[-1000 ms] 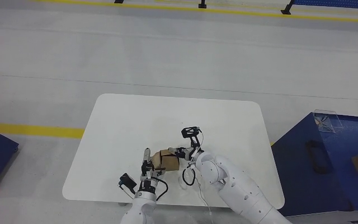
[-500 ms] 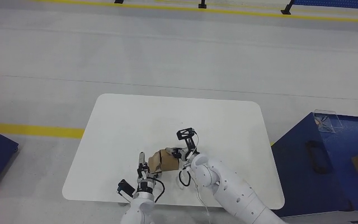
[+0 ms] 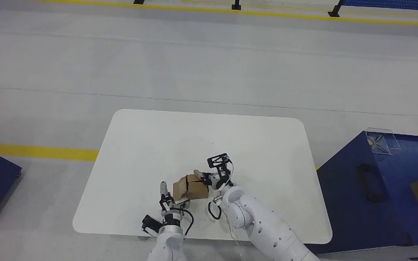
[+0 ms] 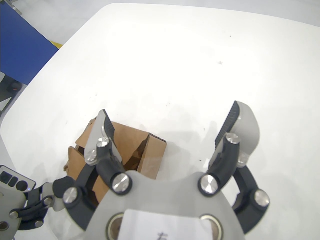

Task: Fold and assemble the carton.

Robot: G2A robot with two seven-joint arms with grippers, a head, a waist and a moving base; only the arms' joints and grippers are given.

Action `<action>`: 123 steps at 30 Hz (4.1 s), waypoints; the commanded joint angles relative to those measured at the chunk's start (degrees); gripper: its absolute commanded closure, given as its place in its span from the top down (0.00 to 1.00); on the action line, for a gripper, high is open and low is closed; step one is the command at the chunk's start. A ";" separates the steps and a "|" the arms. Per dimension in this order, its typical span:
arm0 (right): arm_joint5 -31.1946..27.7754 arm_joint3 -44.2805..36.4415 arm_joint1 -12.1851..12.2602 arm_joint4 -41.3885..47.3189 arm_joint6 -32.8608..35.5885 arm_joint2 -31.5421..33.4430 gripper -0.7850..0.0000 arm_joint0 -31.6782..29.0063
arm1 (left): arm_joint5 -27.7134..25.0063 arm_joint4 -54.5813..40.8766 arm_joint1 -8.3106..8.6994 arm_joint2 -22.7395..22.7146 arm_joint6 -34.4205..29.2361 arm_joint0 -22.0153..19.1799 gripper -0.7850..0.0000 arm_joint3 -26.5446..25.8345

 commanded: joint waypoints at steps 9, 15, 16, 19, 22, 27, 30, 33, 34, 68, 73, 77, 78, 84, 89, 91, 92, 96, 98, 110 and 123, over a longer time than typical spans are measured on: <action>1.16 1.67 -1.15 -3.50 -0.10 -0.60 1.00 -0.31 | -4.46 1.82 -1.14 0.41 4.15 -2.09 1.00 3.83; 1.05 2.50 -1.79 -4.63 0.77 -0.48 1.00 -0.13 | -7.92 4.95 -1.67 0.20 6.45 -2.45 1.00 4.99; 0.98 2.60 -1.87 -4.83 0.90 -0.41 1.00 -0.13 | -8.27 5.40 -1.73 0.08 6.66 -2.50 1.00 5.09; 0.57 2.82 -2.08 -5.16 1.14 -0.10 1.00 -0.23 | -9.34 6.64 -1.89 -0.38 7.04 -2.64 1.00 5.31; 0.28 2.78 -2.25 -5.46 1.41 0.30 1.00 -0.40 | -10.57 7.43 -2.06 -0.99 7.36 -2.85 1.00 5.15; -0.28 2.35 -2.38 -6.03 1.93 1.24 1.00 -0.84 | -14.34 9.80 -2.19 -1.95 6.61 -2.17 1.00 3.70; -1.18 1.96 -2.45 -5.30 2.84 2.00 1.00 -1.23 | -14.93 11.14 -2.28 -1.85 5.24 -1.83 1.00 3.04; -2.12 1.61 -2.43 -4.75 3.74 2.96 1.00 -1.47 | -16.12 12.35 -2.40 -1.45 3.48 -1.36 1.00 2.40; -2.37 1.38 -2.41 -4.66 3.84 3.28 1.00 -1.58 | -16.61 12.92 -2.41 -1.48 3.02 -1.16 1.00 2.22; -7.90 -4.10 0.68 10.26 18.62 23.53 1.00 -3.70 | 0.42 12.37 -2.30 -1.37 -11.80 2.52 1.00 -7.14; -7.11 -5.84 0.74 6.77 19.11 22.16 1.00 -4.78 | 0.59 12.43 -2.29 -1.47 -11.77 2.52 1.00 -7.15; -6.12 -9.80 1.00 5.12 19.95 22.34 1.00 -7.06 | 4.39 27.74 -1.41 -3.70 -9.37 2.09 1.00 -9.56; -5.87 -10.88 1.11 4.71 20.40 22.57 1.00 -7.64 | 8.50 31.81 -1.09 -3.67 -11.17 1.97 1.00 -9.96; -1.97 -18.27 1.64 4.57 24.55 24.63 1.00 -11.33 | 29.75 47.59 0.81 -5.74 -23.19 1.35 1.00 -15.18; -1.32 -19.29 1.74 2.65 28.08 23.78 1.00 -11.58 | 33.27 51.98 1.08 -5.34 -25.17 -1.47 1.00 -10.50; -0.93 -18.75 1.65 1.95 27.77 23.30 1.00 -11.37 | 33.87 51.33 0.90 -4.56 -25.90 -2.88 1.00 -8.05; -0.80 -18.46 1.61 1.70 27.74 23.09 1.00 -11.20 | 34.20 51.28 0.83 -4.14 -26.34 -3.55 1.00 -6.88; -0.34 -17.43 1.48 1.12 27.35 22.81 1.00 -10.57 | 35.51 50.56 0.28 -3.22 -23.42 -6.46 0.99 -2.16; -0.23 -17.16 1.46 1.14 27.08 23.07 1.00 -10.34 | 34.99 49.01 -0.17 -2.36 -21.69 -7.58 0.92 -0.42; 0.63 -16.94 1.61 -0.84 23.86 24.96 1.00 -10.67 | 27.57 41.39 -1.35 1.08 -20.58 -6.40 0.73 1.20; 0.05 -15.81 1.30 -5.06 19.97 23.25 1.00 -10.98 | 25.27 40.04 -2.01 3.15 -18.22 -6.48 0.78 2.91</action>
